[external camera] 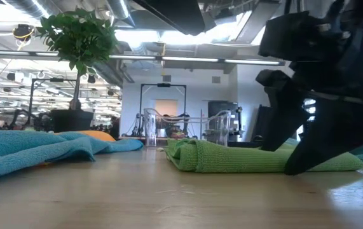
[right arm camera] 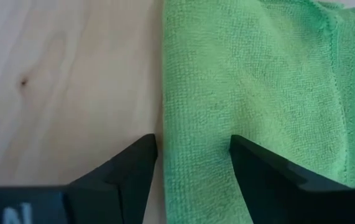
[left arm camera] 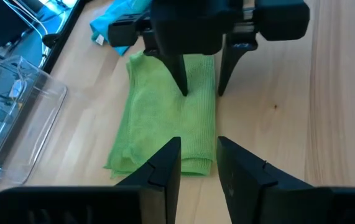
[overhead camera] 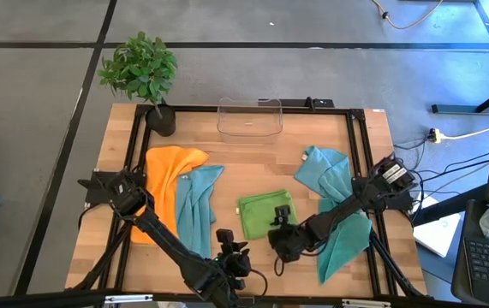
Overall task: Fold microfiber towels
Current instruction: Put the folded green microfiber towel into the transparent bin
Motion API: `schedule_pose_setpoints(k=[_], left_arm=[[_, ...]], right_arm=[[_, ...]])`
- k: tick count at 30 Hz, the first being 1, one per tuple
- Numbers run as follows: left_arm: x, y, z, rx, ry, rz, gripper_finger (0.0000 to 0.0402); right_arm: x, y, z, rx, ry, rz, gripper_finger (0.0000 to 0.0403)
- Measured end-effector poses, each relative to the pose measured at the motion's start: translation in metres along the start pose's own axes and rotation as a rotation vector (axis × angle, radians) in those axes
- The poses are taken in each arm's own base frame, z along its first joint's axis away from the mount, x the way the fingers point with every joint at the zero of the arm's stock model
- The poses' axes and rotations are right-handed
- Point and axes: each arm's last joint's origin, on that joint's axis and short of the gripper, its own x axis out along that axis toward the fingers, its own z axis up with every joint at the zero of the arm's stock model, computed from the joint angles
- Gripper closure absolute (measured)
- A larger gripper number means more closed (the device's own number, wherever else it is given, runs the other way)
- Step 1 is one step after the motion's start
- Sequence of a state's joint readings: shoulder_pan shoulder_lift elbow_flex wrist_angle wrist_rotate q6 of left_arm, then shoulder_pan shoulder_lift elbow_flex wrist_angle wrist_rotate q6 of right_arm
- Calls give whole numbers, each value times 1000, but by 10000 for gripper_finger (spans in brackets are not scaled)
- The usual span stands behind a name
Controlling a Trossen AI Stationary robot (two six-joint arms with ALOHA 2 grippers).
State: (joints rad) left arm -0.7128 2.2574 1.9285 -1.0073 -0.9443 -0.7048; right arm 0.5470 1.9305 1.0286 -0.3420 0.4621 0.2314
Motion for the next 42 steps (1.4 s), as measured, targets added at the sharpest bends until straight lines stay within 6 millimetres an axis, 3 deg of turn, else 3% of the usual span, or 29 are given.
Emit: schedule_pose_setpoints(k=[21, 24, 29, 36, 42], left_arm=[[0, -1, -1, -20, 12, -15, 307], [-1, -1, 0, -19, 12, -15, 307], [-2, -2, -1, -15, 10, -19, 307], [-7, -5, -4, -9, 6, -29, 307], [-17, -10, -8, -5, -5, -48, 307]], right_arm=[[3, -4, 3, -61, -1, 76, 269], [4, -5, 3, -96, -4, 83, 298], [6, -9, 5, -139, -10, 72, 386], [14, -24, 8, -190, -6, 40, 396], [15, -46, 26, -196, 12, 12, 399]])
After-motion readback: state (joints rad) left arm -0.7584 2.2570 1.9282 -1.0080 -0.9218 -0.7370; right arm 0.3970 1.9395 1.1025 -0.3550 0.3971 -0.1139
